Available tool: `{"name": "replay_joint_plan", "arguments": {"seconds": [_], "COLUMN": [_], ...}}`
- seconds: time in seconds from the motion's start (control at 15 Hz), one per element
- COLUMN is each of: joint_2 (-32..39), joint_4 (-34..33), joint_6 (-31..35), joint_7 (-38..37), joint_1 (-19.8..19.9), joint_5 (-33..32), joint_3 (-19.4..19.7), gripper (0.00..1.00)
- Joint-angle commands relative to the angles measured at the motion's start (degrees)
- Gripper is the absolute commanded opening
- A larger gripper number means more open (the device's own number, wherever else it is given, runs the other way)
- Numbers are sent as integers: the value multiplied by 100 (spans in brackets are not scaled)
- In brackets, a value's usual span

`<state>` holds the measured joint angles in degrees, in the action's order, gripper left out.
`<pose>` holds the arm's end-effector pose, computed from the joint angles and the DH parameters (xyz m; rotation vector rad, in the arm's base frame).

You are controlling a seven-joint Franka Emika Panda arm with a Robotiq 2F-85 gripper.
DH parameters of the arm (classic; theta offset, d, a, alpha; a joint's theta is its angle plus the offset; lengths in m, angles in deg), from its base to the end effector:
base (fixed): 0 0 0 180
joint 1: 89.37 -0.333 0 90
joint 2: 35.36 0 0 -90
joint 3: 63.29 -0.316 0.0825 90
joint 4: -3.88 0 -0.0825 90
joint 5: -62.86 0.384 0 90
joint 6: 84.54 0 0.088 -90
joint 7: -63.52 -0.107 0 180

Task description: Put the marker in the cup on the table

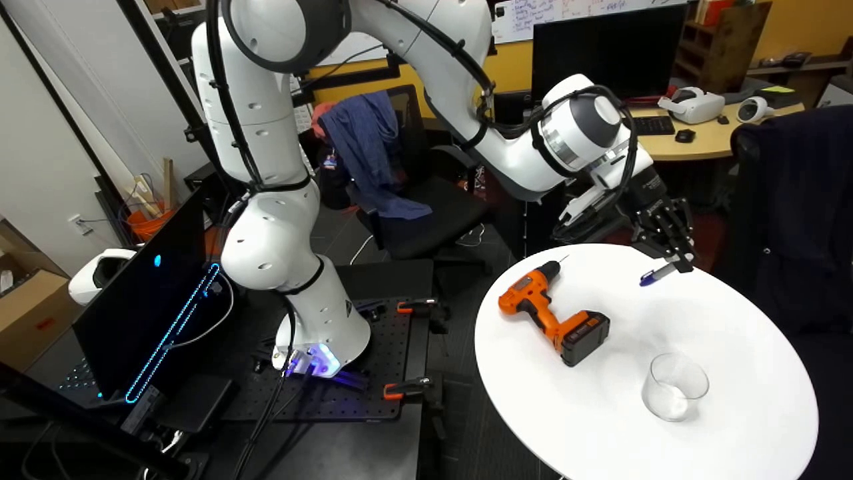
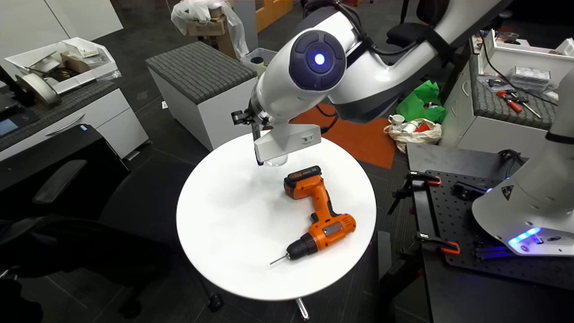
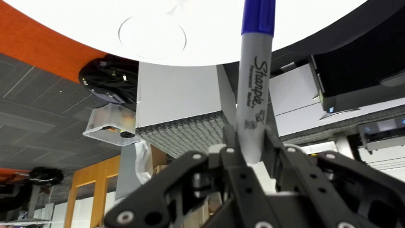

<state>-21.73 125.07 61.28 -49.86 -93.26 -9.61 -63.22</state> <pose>0.5836 0.0511 0.3140 2.4241 -1.1428 1.0528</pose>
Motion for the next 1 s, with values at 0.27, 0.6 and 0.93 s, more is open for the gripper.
{"name": "replay_joint_plan", "arguments": {"seconds": [0.27,0.6,0.93], "joint_2": [401,711,832], "joint_4": [54,74,20], "joint_6": [849,1217,1066], "joint_7": [1411,3376,5006], "joint_1": [86,442,242], "joint_5": [692,2094,3535], "joint_3": [-348,-750,-632], "gripper": [6,6,6]}}
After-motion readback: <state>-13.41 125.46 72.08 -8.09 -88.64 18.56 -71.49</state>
